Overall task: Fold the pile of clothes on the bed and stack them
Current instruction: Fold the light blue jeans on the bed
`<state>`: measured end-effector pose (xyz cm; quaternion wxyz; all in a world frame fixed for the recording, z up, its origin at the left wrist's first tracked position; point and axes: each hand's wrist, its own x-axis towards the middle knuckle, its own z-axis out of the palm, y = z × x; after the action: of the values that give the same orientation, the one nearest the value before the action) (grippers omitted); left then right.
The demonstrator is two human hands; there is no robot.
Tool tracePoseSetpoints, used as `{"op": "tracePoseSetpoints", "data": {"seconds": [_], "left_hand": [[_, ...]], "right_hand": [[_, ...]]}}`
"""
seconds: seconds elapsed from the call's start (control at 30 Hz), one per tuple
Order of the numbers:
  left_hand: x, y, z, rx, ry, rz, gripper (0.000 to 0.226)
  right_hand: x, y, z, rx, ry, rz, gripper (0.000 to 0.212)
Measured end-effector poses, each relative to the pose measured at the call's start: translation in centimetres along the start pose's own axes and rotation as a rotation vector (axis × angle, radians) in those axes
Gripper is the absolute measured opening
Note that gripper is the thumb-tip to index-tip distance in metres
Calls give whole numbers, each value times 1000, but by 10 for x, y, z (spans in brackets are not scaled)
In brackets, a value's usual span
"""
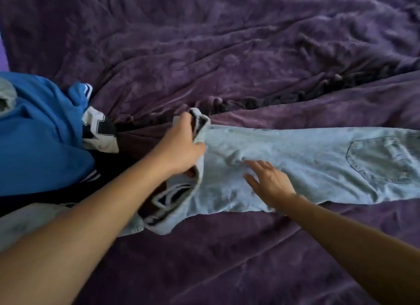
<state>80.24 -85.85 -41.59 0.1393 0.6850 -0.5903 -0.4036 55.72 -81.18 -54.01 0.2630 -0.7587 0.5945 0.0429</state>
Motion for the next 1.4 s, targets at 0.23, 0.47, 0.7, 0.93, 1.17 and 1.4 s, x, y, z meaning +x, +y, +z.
{"op": "tracePoseSetpoints", "data": {"seconds": [0.23,0.47,0.7,0.93,1.17,1.4], "left_hand": [[35,50,171,-46,-219,-124,67],[13,35,261,577,-199,12,69],[10,49,308,789,-124,-41,67],[12,52,318,881,-133,-117,69],[1,67,294,790,-147,-89,53],[-25,47,255,627,-81,-76,31]], "right_hand": [[-68,116,-12,86,42,145,37],[-95,216,-57,86,194,133,30],[-84,373,-130,38,299,753,73],[-76,414,-144,429,231,889,75],[-83,316,-213,549,191,438,56],[-30,145,-157,325,40,120,56]]}}
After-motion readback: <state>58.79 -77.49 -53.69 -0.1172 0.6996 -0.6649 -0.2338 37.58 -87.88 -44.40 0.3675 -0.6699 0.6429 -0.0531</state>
